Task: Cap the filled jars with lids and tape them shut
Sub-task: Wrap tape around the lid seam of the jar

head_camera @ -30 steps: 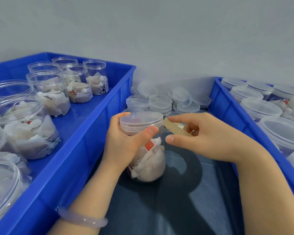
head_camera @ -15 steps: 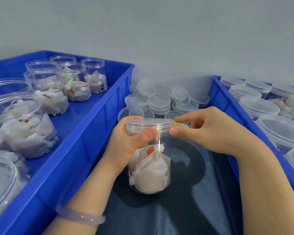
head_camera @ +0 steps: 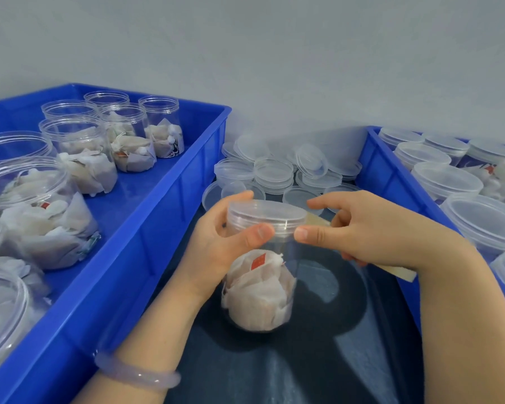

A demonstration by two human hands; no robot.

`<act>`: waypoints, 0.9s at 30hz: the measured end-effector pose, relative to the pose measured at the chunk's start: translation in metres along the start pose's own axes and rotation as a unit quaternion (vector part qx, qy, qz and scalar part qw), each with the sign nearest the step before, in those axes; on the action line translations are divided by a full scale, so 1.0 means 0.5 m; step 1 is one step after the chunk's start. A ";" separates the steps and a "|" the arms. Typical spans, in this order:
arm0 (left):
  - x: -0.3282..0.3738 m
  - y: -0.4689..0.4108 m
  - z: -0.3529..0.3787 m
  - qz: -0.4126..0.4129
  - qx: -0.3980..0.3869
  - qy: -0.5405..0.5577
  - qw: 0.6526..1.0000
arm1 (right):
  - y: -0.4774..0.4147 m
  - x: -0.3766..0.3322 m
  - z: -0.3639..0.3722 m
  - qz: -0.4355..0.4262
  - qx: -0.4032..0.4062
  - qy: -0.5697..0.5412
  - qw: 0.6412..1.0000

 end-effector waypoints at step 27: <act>0.003 -0.006 -0.003 0.018 0.060 0.028 0.998 | -0.003 0.002 -0.018 -0.036 0.092 -0.044 0.994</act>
Point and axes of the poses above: each hand's wrist, its own y-axis away from the middle knuckle, its own z-axis out of the palm, x = y × z, the point moved 5 cm from there along -y, towards the middle knuckle, and after that the axes turned 1 degree about y, right-handed, at the moved point
